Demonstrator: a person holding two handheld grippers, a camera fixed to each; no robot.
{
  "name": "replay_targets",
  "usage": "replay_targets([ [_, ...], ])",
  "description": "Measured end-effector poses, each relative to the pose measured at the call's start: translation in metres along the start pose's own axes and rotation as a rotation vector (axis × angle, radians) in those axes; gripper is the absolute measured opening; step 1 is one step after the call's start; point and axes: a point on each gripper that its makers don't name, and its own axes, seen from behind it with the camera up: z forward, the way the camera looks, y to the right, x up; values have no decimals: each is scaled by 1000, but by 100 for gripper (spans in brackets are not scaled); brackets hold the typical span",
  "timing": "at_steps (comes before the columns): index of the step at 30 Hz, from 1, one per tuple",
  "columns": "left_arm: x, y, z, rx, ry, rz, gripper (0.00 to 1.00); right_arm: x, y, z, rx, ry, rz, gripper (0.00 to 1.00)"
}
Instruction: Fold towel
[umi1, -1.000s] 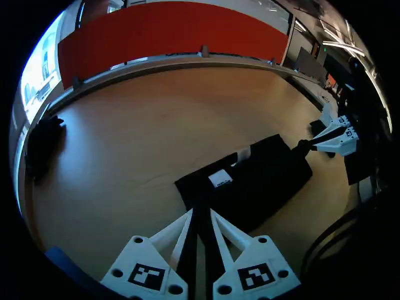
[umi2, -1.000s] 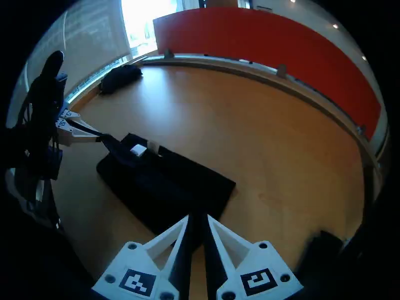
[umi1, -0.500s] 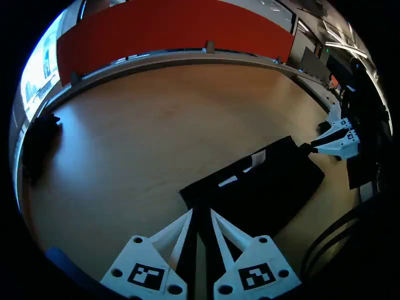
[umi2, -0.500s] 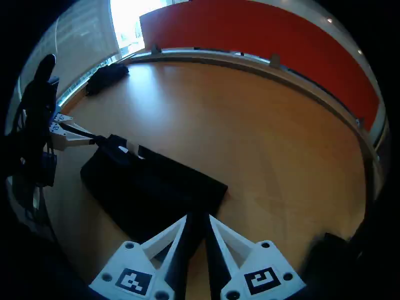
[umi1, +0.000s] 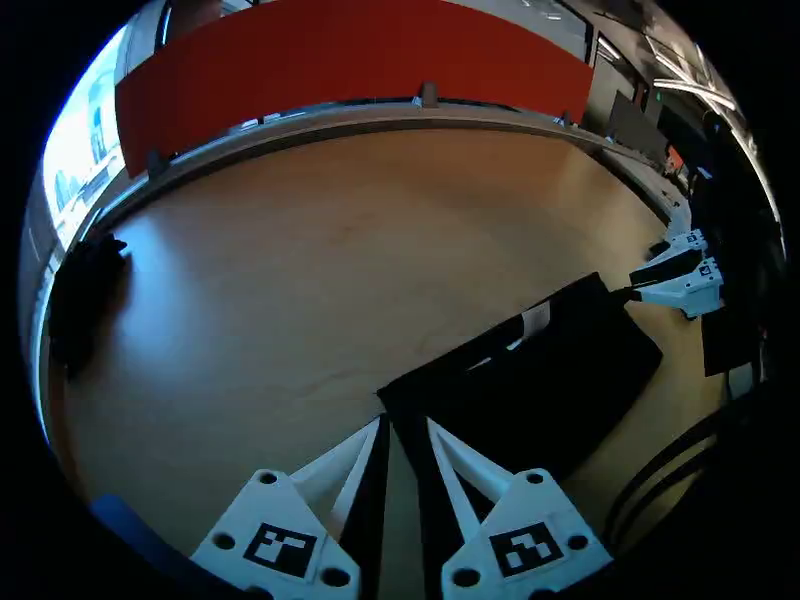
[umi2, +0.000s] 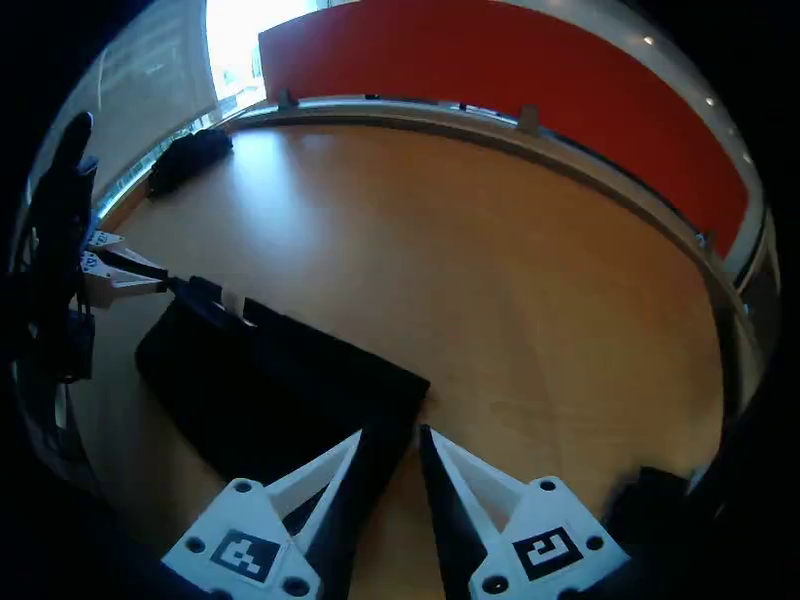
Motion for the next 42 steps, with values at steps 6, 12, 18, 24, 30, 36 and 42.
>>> replay_targets([
  [6,2,-7,-2,20,10,-8,23,8,7,1,-29,17,3,45],
  [12,2,-11,-6,31,14,-14,31,13,12,-1,-56,34,-1,54],
  [18,1,-9,-13,22,19,-20,66,15,10,-8,-51,57,11,79],
  [24,0,-8,-17,26,21,-26,90,12,6,-13,-39,65,27,89],
  [30,0,-6,-22,33,29,-31,90,7,2,-20,-36,69,20,89],
  [36,-6,-6,-31,47,32,-37,90,2,-4,-27,-32,74,10,89],
  [42,-18,-7,-43,67,32,-49,90,-8,-11,-35,-28,72,3,89],
])
